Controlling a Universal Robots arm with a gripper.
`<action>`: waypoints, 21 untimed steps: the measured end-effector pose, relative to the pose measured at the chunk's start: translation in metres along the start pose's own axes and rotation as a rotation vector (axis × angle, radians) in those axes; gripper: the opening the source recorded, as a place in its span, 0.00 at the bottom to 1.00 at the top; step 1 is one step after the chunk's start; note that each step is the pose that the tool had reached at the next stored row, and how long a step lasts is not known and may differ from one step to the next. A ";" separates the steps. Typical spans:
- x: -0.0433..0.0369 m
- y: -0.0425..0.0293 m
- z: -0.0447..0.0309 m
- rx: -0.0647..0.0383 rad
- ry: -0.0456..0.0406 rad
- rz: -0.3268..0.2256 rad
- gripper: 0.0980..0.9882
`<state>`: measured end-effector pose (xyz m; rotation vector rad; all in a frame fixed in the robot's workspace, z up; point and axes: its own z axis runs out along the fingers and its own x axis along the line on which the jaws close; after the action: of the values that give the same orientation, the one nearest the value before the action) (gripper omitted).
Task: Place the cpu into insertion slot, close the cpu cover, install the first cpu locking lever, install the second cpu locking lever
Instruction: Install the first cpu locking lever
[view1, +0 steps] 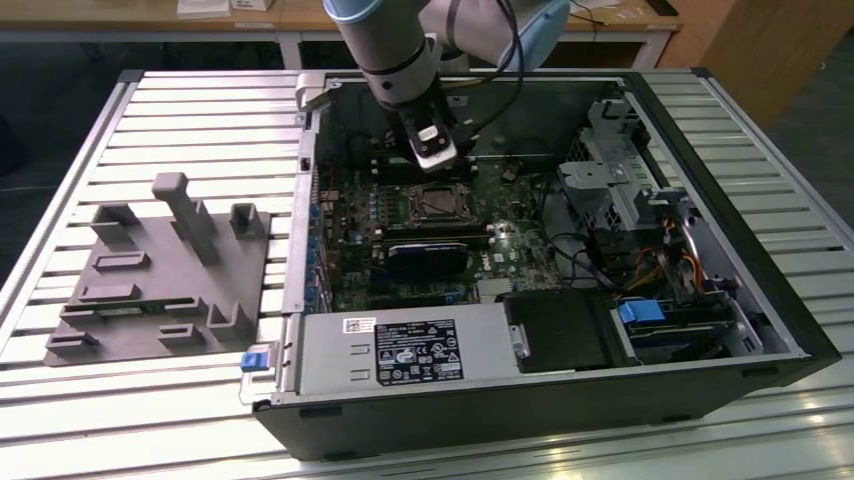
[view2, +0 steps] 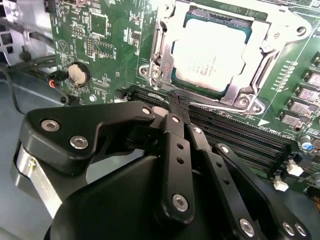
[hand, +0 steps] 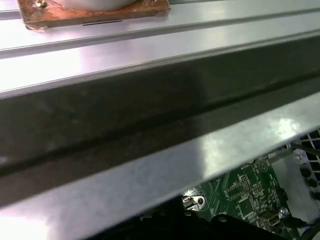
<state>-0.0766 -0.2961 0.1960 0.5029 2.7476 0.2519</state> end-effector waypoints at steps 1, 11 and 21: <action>0.0003 0.0005 0.0003 0.001 -0.0011 0.004 0.00; 0.0021 0.0026 0.0028 0.011 -0.0086 0.035 0.00; 0.0035 0.0044 0.0050 0.014 -0.0111 0.043 0.00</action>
<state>-0.0765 -0.2902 0.1914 0.5661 2.7319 0.2399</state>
